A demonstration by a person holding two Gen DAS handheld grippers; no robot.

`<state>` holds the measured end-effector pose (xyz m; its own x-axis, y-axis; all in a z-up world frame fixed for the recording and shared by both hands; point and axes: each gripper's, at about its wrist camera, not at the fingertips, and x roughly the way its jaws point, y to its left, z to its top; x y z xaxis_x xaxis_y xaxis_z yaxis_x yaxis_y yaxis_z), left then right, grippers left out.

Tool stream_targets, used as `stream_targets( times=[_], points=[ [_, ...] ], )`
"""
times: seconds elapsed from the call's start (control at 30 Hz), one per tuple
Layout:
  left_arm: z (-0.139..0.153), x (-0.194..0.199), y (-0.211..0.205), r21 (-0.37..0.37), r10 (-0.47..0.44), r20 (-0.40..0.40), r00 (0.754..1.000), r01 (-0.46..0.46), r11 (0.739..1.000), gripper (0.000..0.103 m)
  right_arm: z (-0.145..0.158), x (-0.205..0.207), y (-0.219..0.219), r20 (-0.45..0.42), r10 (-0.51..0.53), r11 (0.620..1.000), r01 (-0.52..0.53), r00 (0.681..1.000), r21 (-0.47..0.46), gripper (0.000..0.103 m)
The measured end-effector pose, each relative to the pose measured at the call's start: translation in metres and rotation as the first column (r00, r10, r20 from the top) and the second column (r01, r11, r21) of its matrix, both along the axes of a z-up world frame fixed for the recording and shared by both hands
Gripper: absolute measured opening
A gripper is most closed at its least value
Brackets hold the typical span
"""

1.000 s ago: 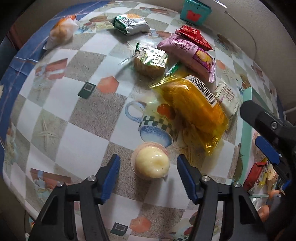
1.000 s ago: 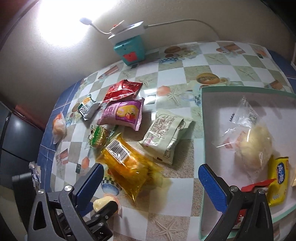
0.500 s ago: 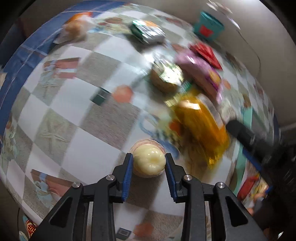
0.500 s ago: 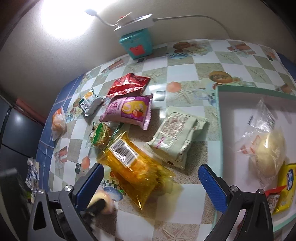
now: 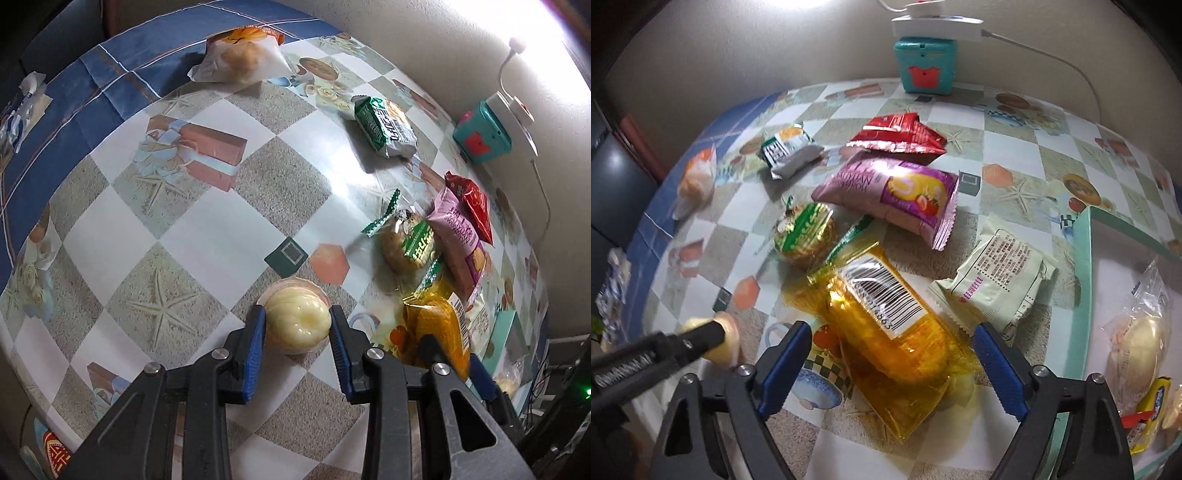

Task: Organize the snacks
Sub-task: 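Grasp the cream bun cup with the left tool while the right tool grasps the orange translucent bag, then carry the cream bun and orange bag into the tray and release both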

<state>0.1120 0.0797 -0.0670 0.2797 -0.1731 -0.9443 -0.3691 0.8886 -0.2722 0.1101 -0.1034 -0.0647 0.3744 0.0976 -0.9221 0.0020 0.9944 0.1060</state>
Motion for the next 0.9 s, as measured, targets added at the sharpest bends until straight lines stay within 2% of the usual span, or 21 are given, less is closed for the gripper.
stream_targets(
  times=[0.07, 0.3, 0.4, 0.57, 0.77, 0.9],
  points=[
    [0.0, 0.0, -0.002, -0.008, -0.005, -0.002, 1.0, 0.005, 1.0, 0.036, -0.003, -0.001, 0.0, -0.014, -0.001, 1.0, 0.001, 1.0, -0.012, 0.073],
    [-0.001, 0.004, -0.01, -0.03, -0.009, -0.002, 1.0, 0.009, 1.0, 0.036, 0.0, -0.007, -0.004, -0.015, -0.008, 1.0, 0.008, 1.0, 0.023, 0.061],
    [0.002, 0.005, -0.01, -0.03, -0.003, 0.008, 1.0, 0.004, 1.0, 0.036, 0.003, -0.012, -0.005, -0.024, -0.01, 0.999, 0.011, 1.0, 0.04, 0.059],
    [0.005, 0.009, -0.014, -0.028, -0.01, 0.025, 1.0, 0.011, 1.0, 0.036, 0.017, -0.026, -0.015, -0.044, -0.043, 0.99, 0.049, 0.998, 0.135, 0.057],
    [0.015, 0.008, -0.024, -0.016, -0.042, 0.055, 0.998, 0.043, 0.999, 0.036, 0.054, -0.043, -0.04, 0.012, -0.128, 0.97, 0.123, 0.992, 0.208, 0.057],
    [0.027, 0.008, -0.037, -0.005, -0.083, 0.09, 0.992, 0.084, 0.996, 0.036, 0.073, -0.053, -0.071, 0.04, -0.222, 0.956, 0.209, 0.974, 0.206, 0.057]
  ],
)
